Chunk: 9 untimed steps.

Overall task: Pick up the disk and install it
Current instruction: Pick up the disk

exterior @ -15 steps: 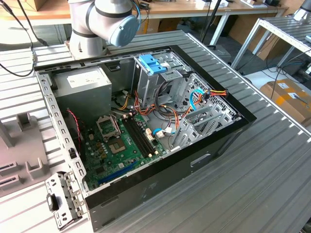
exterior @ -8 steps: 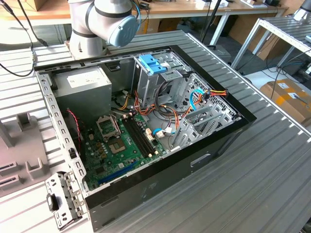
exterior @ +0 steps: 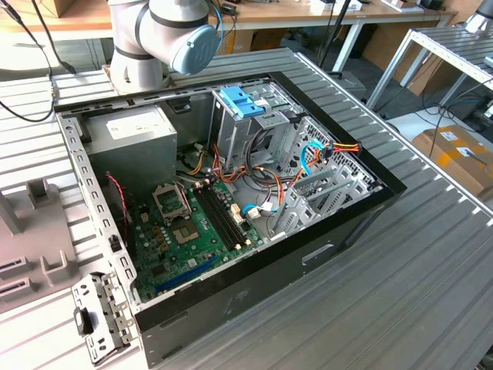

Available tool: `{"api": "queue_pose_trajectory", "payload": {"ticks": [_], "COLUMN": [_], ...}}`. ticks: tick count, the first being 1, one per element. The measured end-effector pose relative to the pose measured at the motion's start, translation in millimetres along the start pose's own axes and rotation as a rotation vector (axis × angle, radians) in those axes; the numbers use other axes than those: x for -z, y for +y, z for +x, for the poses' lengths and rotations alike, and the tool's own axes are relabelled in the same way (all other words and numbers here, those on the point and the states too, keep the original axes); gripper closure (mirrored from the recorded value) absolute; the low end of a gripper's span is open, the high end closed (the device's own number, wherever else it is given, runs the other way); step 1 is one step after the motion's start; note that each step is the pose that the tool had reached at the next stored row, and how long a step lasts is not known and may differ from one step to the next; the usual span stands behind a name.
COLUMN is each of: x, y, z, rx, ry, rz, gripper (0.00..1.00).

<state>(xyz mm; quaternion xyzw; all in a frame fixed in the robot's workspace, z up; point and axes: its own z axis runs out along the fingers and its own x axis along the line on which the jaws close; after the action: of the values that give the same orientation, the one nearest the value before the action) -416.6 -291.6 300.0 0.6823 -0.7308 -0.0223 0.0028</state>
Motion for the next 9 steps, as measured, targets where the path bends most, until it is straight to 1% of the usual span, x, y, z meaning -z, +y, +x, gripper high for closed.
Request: {"api": "queue_pose_trajectory", "payload": {"ticks": [9], "x": [-2.6], "y": [0.0], "z": [-1.7], "rx": [0.000], "ry": [0.0001], "rz": [-0.0001], "gripper": [0.26]}}
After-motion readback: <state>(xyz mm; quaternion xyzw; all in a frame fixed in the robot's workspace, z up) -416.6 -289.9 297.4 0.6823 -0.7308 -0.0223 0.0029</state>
